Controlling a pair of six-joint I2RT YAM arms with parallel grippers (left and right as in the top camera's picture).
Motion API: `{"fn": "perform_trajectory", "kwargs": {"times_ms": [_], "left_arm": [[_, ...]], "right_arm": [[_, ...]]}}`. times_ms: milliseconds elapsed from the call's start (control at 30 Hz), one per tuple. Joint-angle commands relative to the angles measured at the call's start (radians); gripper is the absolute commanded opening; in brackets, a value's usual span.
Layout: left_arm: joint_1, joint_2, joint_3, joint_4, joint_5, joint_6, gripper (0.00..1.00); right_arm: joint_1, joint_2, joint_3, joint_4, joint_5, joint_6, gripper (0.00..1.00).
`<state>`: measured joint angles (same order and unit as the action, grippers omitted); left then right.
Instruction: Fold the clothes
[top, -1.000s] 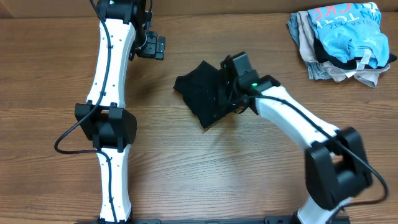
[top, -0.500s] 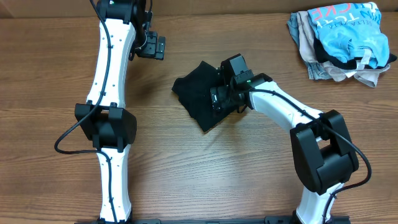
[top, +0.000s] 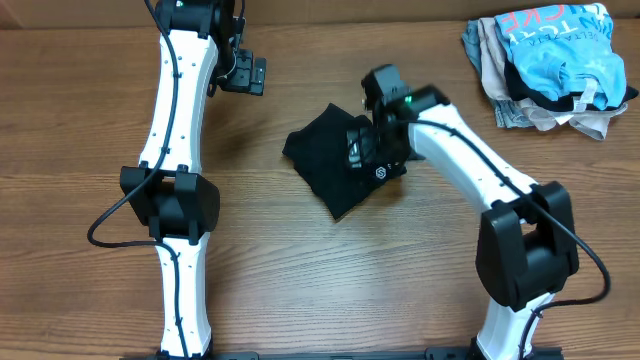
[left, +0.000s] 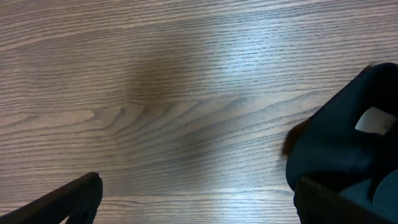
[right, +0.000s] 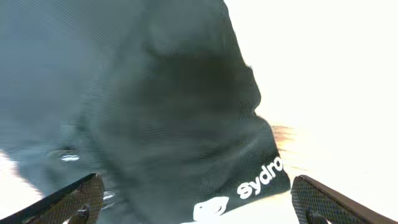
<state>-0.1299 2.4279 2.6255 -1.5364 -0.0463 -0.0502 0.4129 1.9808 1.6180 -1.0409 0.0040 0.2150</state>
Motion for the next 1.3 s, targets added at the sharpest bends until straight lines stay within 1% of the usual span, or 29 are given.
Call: {"fn": "perform_trajectory", "kwargs": {"times_ms": [0, 233, 367, 433, 533, 733, 833, 900, 1067, 1167, 1233, 1267], "left_arm": [[0.008, -0.011, -0.005, 0.005, -0.009, 0.010, 1.00], [0.008, -0.011, -0.005, 0.005, -0.008, 0.009, 1.00], [0.008, -0.011, -0.005, 0.004, -0.006, 0.009, 1.00], [0.008, -0.011, -0.005, 0.004, -0.005, 0.009, 1.00], [0.008, -0.011, -0.005, 0.004, -0.005, 0.009, 1.00], [0.008, -0.011, -0.005, 0.004, -0.005, 0.009, 1.00], [0.008, -0.011, -0.005, 0.004, -0.006, 0.009, 1.00], [0.008, -0.011, -0.005, 0.004, -0.005, 0.009, 1.00], [0.008, -0.011, -0.005, 0.004, -0.005, 0.009, 1.00], [0.008, -0.011, -0.005, 0.005, -0.006, 0.009, 1.00], [0.008, -0.011, -0.005, 0.005, -0.006, 0.009, 1.00], [0.008, -0.011, -0.005, 0.005, -0.006, 0.009, 1.00]], "right_arm": [[-0.005, -0.057, 0.068, -0.026, -0.005, -0.019, 1.00], [-0.005, -0.025, 0.013, -0.017, -0.011, -0.195, 0.98], [0.001, 0.003, -0.023, -0.021, -0.126, -0.359, 0.96], [0.014, 0.015, -0.042, -0.021, -0.140, -0.409, 0.97], [0.039, 0.041, -0.062, -0.019, -0.139, -0.454, 1.00], [0.065, 0.126, -0.063, 0.007, -0.103, -0.457, 1.00], [0.063, 0.193, -0.063, 0.019, -0.060, -0.442, 1.00], [0.054, 0.227, -0.063, 0.025, -0.040, -0.389, 1.00], [-0.010, 0.253, -0.062, 0.024, -0.045, -0.189, 1.00], [-0.056, 0.252, -0.052, -0.003, -0.106, -0.065, 1.00], [-0.091, 0.252, -0.052, -0.018, -0.176, 0.049, 1.00], [-0.113, 0.253, -0.052, -0.029, -0.217, 0.154, 1.00]]}}
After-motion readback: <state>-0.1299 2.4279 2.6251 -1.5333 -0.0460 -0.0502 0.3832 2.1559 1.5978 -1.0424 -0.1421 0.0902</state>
